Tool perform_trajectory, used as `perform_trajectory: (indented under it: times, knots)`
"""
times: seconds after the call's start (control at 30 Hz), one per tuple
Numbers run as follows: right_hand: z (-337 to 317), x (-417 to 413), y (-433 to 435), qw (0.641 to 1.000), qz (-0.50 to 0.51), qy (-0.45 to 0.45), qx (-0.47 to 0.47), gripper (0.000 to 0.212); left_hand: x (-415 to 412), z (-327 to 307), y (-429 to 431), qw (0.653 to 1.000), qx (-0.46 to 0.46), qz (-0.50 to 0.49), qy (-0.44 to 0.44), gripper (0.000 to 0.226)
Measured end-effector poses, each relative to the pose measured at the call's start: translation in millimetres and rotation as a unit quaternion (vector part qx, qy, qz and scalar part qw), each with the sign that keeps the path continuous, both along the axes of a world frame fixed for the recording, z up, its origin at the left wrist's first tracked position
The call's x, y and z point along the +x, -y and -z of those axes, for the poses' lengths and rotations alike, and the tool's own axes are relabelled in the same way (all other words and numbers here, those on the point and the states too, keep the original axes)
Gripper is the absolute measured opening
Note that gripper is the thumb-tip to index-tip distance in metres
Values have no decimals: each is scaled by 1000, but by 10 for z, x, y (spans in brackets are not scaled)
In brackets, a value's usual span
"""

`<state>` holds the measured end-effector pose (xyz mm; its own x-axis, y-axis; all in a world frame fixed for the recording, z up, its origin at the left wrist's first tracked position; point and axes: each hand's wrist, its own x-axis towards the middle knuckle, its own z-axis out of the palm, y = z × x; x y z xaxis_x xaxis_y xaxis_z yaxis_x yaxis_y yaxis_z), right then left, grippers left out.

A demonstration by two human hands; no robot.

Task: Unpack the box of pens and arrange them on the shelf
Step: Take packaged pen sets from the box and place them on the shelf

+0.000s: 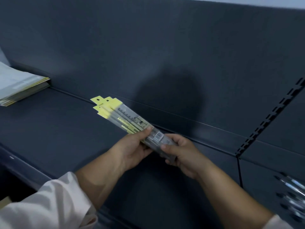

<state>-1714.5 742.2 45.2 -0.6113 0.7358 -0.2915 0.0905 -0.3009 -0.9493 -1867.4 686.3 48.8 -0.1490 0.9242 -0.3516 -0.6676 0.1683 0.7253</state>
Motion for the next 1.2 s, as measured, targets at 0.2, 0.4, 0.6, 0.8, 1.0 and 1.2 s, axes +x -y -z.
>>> perform_trajectory:
  times: [0.2, 0.4, 0.6, 0.8, 1.0, 1.2]
  knots:
    - [17, 147, -142, 1000, -6, 12, -14, 21, 50, 14, -42, 999, -12, 45, -13, 29]
    - [162, 58, -89, 999, 29, 2, -14, 9, 67, 36, -148, 999, -34, -5, -17, 21]
    - [167, -22, -149, 987, 146, -4, 60, 27, 26, 71, -129, 998, -56, -24, -19, 18]
    - [133, -99, -96, 974, 139, -23, 178, 35, -35, 26, -100, 997, -58, -39, -15, 16]
    - [124, -152, -26, 965, 186, -25, 183, 25, -23, 22, -105, 995, -81, -43, -30, 17]
    - [68, -138, -62, 977, 190, -79, -56, 20, -43, 53, -95, 993, -96, -68, -32, 20]
